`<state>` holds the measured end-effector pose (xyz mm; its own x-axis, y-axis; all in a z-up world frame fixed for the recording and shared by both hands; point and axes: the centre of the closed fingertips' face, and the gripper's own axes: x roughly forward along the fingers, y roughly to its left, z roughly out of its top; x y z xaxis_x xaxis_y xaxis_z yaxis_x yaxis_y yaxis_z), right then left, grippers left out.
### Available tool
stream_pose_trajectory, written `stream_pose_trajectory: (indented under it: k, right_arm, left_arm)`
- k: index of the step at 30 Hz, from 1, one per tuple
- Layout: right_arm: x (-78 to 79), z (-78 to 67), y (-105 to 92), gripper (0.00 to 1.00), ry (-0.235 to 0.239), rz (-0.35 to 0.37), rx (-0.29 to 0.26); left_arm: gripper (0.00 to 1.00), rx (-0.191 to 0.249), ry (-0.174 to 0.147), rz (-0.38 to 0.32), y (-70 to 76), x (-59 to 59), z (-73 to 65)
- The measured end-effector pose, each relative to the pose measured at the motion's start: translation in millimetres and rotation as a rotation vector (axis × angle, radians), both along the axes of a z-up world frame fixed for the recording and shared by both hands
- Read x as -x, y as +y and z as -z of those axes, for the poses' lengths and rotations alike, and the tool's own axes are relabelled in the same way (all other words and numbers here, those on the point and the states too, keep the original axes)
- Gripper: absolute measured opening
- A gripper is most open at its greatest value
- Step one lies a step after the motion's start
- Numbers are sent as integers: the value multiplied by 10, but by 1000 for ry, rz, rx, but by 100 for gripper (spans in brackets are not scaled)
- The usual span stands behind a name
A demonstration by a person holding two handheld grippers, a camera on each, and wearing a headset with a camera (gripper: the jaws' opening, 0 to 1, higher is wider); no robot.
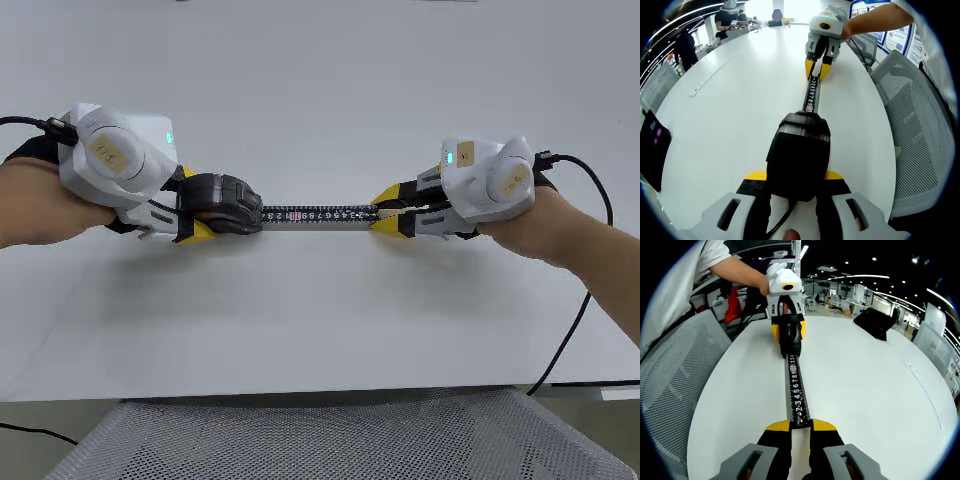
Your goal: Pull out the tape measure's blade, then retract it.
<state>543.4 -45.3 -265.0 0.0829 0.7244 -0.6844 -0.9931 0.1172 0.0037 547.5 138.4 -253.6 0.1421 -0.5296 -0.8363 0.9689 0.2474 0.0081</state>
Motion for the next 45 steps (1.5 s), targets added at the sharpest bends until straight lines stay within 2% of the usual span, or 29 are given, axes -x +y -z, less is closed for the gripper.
stream_pose_trajectory:
  k: [1, 45]
  right_arm:
    - [-8, -5, -2, 9, -11, -18, -2]
    - [15, -51, -500, 9, -16, 1, 75]
  left_arm:
    - [29, -1, 0, 0, 0, 0, 1]
    - [29, -5, -1, -2, 12, 0, -5]
